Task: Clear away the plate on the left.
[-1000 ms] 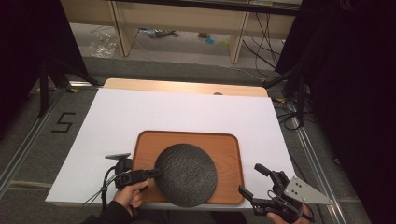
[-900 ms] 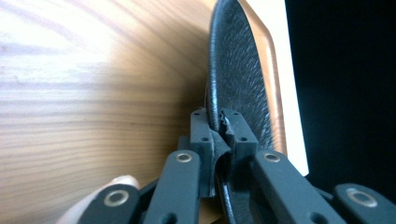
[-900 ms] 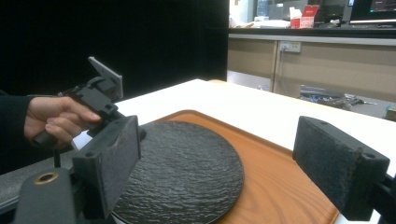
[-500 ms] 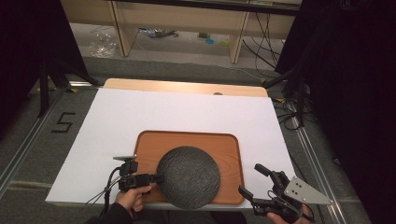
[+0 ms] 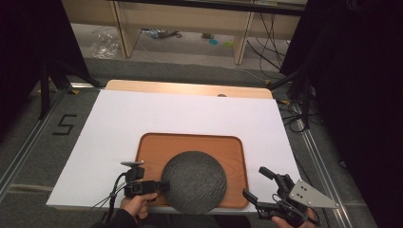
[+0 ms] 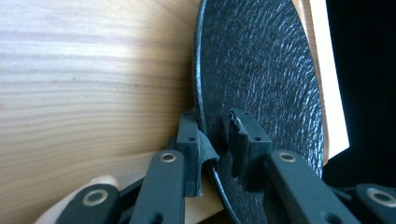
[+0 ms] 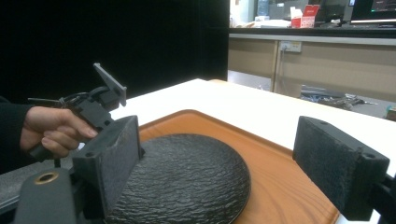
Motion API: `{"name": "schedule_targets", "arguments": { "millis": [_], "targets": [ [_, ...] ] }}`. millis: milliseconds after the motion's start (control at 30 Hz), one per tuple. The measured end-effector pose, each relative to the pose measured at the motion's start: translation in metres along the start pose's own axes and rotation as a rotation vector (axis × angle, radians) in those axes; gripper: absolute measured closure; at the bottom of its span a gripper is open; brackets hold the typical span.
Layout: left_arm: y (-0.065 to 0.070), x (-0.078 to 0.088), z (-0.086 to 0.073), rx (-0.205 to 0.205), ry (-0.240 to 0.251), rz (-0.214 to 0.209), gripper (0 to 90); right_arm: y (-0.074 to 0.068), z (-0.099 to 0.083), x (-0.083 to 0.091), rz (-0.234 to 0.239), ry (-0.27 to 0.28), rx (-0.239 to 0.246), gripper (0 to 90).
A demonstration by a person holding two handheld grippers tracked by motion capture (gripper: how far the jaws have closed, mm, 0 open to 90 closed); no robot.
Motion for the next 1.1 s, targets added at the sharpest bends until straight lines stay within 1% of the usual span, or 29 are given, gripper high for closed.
{"name": "schedule_targets", "arguments": {
  "millis": [67, 200, 433, 467, 500, 567, 633, 667, 700, 733, 767, 800, 833, 900, 967, 1000, 1067, 1100],
  "targets": [
    [-0.001, 0.000, 0.000, -0.004, -0.011, -0.009, 73.7, 0.000, 0.000, 0.000, -0.001, 0.001, 0.002, 16.0],
    [-0.001, -0.001, 0.000, -0.001, -0.017, 0.011, 72.4, 0.000, 0.000, 0.000, 0.000, 0.001, -0.001, 16.0],
    [0.001, 0.001, 0.001, -0.021, -0.018, 0.033, 71.1, 0.000, 0.000, 0.000, 0.000, 0.003, 0.001, 16.0],
    [0.001, 0.002, 0.001, -0.028, -0.014, 0.038, 68.9, 0.000, 0.000, 0.000, 0.000, 0.002, 0.000, 16.0],
    [0.000, 0.004, 0.002, -0.044, -0.016, 0.046, 66.7, 0.000, 0.000, 0.000, 0.000, 0.003, 0.000, 16.0],
    [0.001, 0.008, 0.004, -0.053, -0.002, 0.060, 62.5, 0.001, 0.000, 0.000, -0.002, 0.002, 0.000, 16.0],
    [0.001, 0.013, 0.007, -0.079, 0.015, 0.064, 59.4, 0.000, 0.000, 0.000, -0.001, 0.002, 0.001, 16.0],
    [0.003, 0.016, 0.007, -0.091, 0.028, 0.083, 58.7, 0.001, 0.000, 0.000, -0.002, 0.014, 0.006, 16.0],
    [0.003, 0.018, 0.009, -0.105, 0.041, 0.097, 57.4, 0.000, 0.000, 0.000, -0.002, 0.008, 0.004, 16.0],
    [0.004, 0.021, 0.010, -0.117, 0.058, 0.101, 56.4, 0.000, 0.000, 0.000, -0.001, 0.008, 0.000, 16.0],
    [0.005, 0.022, 0.011, -0.129, 0.061, 0.108, 55.2, 0.000, 0.000, 0.000, -0.003, -0.001, -0.001, 16.0],
    [0.005, 0.025, 0.013, -0.150, 0.071, 0.122, 53.5, 0.000, 0.000, 0.000, -0.003, 0.000, -0.001, 16.0],
    [0.006, 0.027, 0.014, -0.174, 0.069, 0.138, 50.8, 0.000, 0.000, 0.001, -0.002, -0.005, 0.001, 16.0],
    [0.007, 0.030, 0.017, -0.204, 0.090, 0.143, 45.6, 0.000, 0.000, 0.000, 0.000, 0.000, -0.002, 16.0],
    [0.009, 0.033, 0.020, -0.205, 0.113, 0.121, 41.3, 0.000, 0.000, 0.000, 0.002, 0.003, -0.002, 16.0],
    [0.011, 0.035, 0.022, -0.217, 0.128, 0.123, 39.1, 0.000, 0.000, 0.000, 0.001, 0.000, 0.001, 15.9],
    [0.014, 0.038, 0.024, -0.257, 0.147, 0.146, 35.4, 0.000, 0.000, 0.000, 0.001, 0.000, -0.002, 16.0],
    [0.015, 0.040, 0.025, -0.284, 0.151, 0.156, 33.8, 0.000, 0.000, 0.000, 0.000, 0.000, -0.001, 16.0]
  ]
}}
Point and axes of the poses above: each handheld gripper's, and its own axes: x roughly backward along the jaws, z roughly out of its top, y roughly to its right, the point moved 1 cm from there along -x, roughly forward along the jaws, and after that the axes turned 10 degrees about -x, right-handed, at the moved point
